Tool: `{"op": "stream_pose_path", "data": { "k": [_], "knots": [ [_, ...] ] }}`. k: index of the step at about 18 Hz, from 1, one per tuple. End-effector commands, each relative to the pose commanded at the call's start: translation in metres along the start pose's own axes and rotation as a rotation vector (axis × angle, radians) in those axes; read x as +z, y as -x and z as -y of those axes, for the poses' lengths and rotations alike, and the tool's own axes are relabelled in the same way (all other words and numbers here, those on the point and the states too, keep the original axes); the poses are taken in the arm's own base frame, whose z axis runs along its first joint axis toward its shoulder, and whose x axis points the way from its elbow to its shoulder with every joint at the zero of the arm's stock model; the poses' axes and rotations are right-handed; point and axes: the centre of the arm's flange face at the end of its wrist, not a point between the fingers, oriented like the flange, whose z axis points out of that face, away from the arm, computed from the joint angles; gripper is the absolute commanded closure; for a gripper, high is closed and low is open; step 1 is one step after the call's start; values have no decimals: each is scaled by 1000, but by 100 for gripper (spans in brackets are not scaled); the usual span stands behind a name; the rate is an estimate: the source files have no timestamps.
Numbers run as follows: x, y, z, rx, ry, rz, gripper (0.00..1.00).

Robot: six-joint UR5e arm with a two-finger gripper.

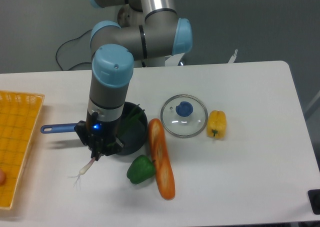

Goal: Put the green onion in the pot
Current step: 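Carry the green onion over the black saucepan, then lower the green onion into the saucepan beside its rim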

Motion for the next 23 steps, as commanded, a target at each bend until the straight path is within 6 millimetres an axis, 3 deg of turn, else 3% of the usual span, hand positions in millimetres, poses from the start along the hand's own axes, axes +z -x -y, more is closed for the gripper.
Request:
{"op": "stream_pose_path", "data": {
  "k": [4,9,14,23],
  "knots": [
    [18,-5,-7,5,29,-20,100],
    [24,-4,-6,9,32,-22,100],
    [44,-2,1,37,14,-15,100],
    [53,-8,-2,41,27,-26,100]
  ]
}}
